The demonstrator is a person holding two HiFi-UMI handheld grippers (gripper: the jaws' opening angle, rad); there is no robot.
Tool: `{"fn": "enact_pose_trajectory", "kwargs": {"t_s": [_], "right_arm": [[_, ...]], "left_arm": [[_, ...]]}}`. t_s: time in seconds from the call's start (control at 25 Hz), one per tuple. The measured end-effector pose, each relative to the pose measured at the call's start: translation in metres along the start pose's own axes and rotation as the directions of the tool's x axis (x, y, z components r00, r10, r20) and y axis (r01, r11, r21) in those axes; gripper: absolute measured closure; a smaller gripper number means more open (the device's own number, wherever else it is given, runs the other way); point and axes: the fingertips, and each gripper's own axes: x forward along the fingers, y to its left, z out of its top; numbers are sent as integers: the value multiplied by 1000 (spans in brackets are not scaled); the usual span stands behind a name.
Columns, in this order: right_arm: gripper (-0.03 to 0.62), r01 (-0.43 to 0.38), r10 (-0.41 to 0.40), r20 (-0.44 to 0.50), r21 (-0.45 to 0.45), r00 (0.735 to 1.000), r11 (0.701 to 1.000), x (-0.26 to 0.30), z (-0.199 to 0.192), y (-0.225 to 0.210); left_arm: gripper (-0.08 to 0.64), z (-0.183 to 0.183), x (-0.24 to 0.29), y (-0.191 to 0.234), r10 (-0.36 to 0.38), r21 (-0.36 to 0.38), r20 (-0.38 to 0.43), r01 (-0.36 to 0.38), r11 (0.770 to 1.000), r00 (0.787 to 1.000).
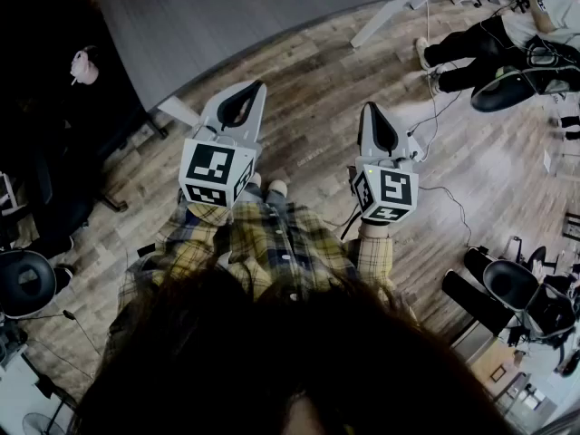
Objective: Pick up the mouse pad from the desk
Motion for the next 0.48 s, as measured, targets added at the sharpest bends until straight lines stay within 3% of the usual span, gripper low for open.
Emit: {"fn": "enact_pose_trajectory", "kwargs": {"t_s": [0.2,0.32,0.48], "right_arm": [[586,-41,41,15,49,999,998,-4,-4,-3],[574,-63,61,26,61,998,996,-13,-6,-11],[467,-72,70,33,95,997,993,-16,-13,-16]], "left_arm": [[561,-5,0,-4,11,-12,2,-11,1000,1000],[470,-8,2,-16,10,-21,-8,-10,1000,1000],[391,-19,0,-16,20,-23,-15,-20,1000,1000]]}}
